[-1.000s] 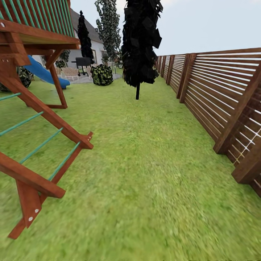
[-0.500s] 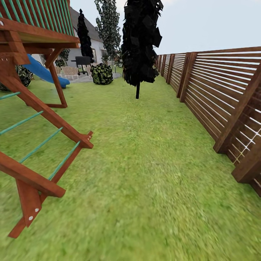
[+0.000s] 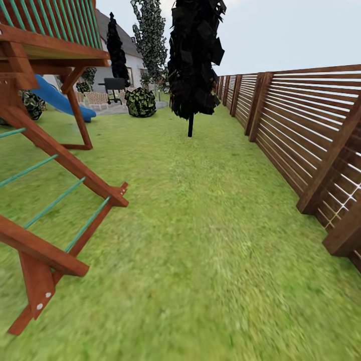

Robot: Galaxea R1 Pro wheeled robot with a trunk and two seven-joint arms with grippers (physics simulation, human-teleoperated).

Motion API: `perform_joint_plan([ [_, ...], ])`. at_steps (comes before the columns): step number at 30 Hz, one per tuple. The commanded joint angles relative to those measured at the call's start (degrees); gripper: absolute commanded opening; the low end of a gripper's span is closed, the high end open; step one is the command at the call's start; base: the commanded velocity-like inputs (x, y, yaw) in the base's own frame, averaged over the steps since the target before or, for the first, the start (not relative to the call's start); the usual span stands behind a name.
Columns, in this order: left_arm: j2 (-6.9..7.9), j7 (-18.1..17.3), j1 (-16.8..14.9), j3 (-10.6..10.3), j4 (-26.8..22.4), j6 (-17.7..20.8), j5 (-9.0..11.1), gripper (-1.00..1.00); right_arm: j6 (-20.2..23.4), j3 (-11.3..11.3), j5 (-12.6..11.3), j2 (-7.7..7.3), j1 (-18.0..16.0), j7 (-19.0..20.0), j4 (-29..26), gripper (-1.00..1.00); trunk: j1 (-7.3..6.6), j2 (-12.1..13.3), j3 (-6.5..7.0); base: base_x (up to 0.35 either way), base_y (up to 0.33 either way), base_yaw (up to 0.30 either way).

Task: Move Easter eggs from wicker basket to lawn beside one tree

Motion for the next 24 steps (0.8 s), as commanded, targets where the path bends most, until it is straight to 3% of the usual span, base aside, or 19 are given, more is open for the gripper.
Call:
perform_joint_plan([
  [1,0.01,-0.05,0.00,0.04,-0.04,-0.03,0.09,1.00,-0.20,-0.01,-0.03,0.00,-0.03,0.00,0.05,1.00,0.03,-0.02,-0.04,0.322,0.000,0.000],
  [24,0.01,-0.05,0.00,0.04,-0.04,-0.08,0.09,1.00,-0.20,0.01,-0.02,0.01,-0.02,0.02,0.05,1.00,0.03,-0.02,-0.04,0.339,0.000,0.000],
])
